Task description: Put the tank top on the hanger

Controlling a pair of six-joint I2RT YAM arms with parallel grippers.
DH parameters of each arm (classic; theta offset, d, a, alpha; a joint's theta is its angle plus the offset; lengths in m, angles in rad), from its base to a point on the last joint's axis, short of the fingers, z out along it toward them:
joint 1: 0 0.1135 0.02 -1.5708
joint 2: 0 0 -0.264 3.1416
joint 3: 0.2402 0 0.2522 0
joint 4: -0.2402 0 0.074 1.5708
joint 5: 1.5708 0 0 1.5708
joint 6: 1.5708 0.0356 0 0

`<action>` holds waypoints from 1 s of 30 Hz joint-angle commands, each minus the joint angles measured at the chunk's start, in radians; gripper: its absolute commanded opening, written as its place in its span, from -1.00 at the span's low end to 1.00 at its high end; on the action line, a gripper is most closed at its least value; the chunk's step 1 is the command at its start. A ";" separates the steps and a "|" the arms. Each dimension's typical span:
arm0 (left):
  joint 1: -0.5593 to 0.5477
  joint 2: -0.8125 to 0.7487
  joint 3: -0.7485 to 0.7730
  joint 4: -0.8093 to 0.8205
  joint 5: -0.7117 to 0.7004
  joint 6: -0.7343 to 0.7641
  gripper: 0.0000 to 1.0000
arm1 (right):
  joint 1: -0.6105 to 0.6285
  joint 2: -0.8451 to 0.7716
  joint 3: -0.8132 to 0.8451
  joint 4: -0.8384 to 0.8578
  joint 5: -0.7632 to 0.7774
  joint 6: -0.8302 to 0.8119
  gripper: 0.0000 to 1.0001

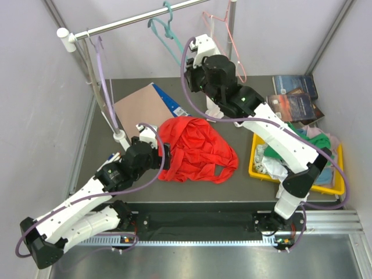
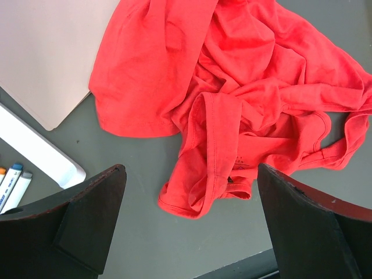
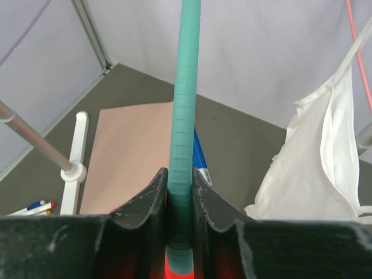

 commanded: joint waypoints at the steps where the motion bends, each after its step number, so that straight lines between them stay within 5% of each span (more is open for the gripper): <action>1: 0.002 -0.004 -0.003 0.010 -0.005 -0.004 0.98 | -0.008 -0.016 0.114 0.102 -0.009 -0.040 -1.00; 12: 0.002 0.067 -0.007 0.047 0.049 0.006 0.97 | -0.006 -0.119 0.048 0.119 0.005 -0.037 -1.00; 30: 0.000 0.134 -0.162 0.217 0.273 -0.112 0.67 | 0.022 -0.788 -0.742 0.114 -0.054 0.095 -1.00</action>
